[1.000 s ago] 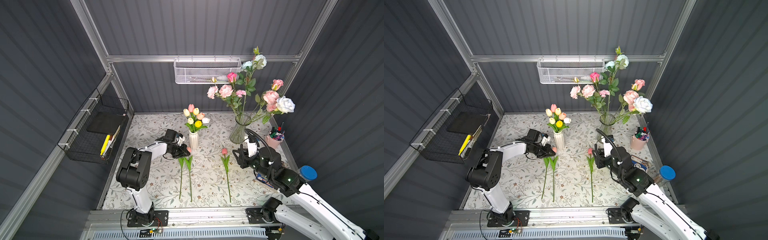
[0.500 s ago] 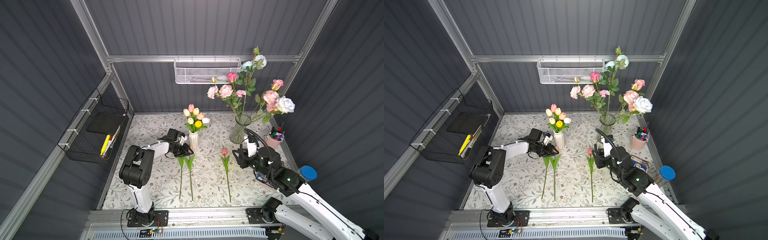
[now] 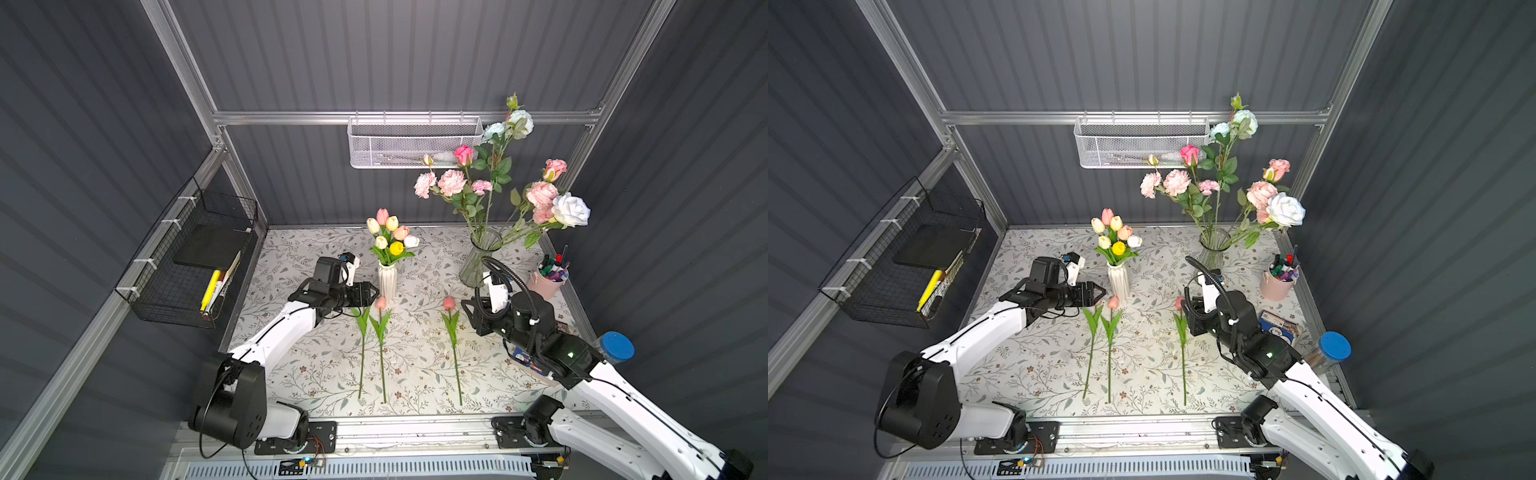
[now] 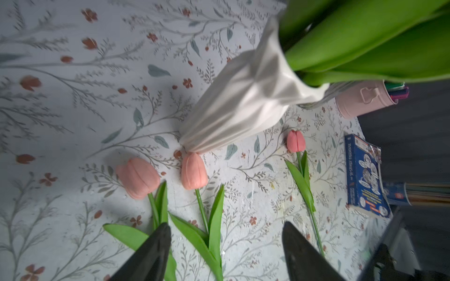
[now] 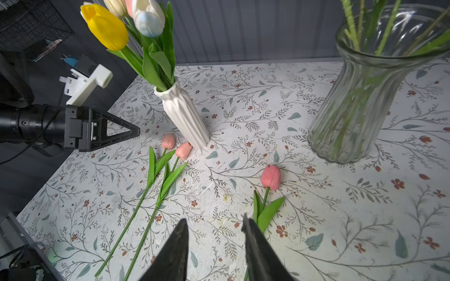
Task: Pick out pink flowers from the vase
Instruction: Place the flower at the center of the board, then move the vase to the center of the board.
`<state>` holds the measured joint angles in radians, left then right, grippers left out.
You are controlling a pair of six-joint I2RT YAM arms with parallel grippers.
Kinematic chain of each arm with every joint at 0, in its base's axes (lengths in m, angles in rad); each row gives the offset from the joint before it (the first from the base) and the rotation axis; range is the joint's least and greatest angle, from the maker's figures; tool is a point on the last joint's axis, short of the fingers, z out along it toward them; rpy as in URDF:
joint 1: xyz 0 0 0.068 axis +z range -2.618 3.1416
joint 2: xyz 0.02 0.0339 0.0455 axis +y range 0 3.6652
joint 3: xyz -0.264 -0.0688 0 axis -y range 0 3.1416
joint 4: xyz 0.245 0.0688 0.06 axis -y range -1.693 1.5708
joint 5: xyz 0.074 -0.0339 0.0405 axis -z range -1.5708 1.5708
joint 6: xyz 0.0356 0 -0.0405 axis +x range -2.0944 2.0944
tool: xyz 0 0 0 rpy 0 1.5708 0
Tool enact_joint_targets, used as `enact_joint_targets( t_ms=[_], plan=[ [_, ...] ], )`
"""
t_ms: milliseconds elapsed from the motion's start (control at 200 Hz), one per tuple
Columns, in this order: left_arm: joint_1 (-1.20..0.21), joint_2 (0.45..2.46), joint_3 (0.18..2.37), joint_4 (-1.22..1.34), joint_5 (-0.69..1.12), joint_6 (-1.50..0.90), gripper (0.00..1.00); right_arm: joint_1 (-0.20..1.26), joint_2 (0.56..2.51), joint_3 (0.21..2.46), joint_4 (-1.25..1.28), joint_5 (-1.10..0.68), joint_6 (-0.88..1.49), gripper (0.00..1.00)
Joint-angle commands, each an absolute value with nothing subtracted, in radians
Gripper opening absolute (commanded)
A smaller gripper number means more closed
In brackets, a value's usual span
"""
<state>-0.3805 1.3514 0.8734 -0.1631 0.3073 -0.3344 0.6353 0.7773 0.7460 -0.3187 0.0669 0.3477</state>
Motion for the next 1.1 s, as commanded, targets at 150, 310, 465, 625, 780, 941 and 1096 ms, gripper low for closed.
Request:
enact_joint_targets(
  t_ms=[150, 310, 465, 625, 780, 941, 1096],
  plan=[
    [-0.604, 1.221, 0.634, 0.248, -0.101, -0.342, 0.99, 0.634, 0.761, 0.76, -0.301, 0.094, 0.335, 0.4],
    [-0.783, 1.328, 0.607, 0.483, -0.402, -0.302, 0.99, 0.634, 0.759, 0.758, -0.297, 0.122, 0.342, 0.4],
    [-0.882, 1.47, 0.604, 0.717, -0.609, -0.246, 0.99, 0.634, 0.755, 0.754, -0.293, 0.147, 0.35, 0.4],
    [-0.894, 1.588, 0.639, 0.829, -0.721, -0.222, 0.99, 0.633, 0.736, 0.753, -0.306, 0.156, 0.337, 0.41],
    [-0.896, 1.662, 0.678, 0.884, -0.802, -0.192, 0.99, 0.633, 0.723, 0.749, -0.32, 0.169, 0.324, 0.41],
    [-0.896, 1.751, 0.689, 1.028, -0.8, -0.116, 0.99, 0.631, 0.72, 0.74, -0.321, 0.173, 0.322, 0.41],
    [-0.896, 1.828, 0.691, 1.178, -0.831, -0.065, 0.99, 0.632, 0.715, 0.739, -0.319, 0.172, 0.321, 0.41]
  ],
)
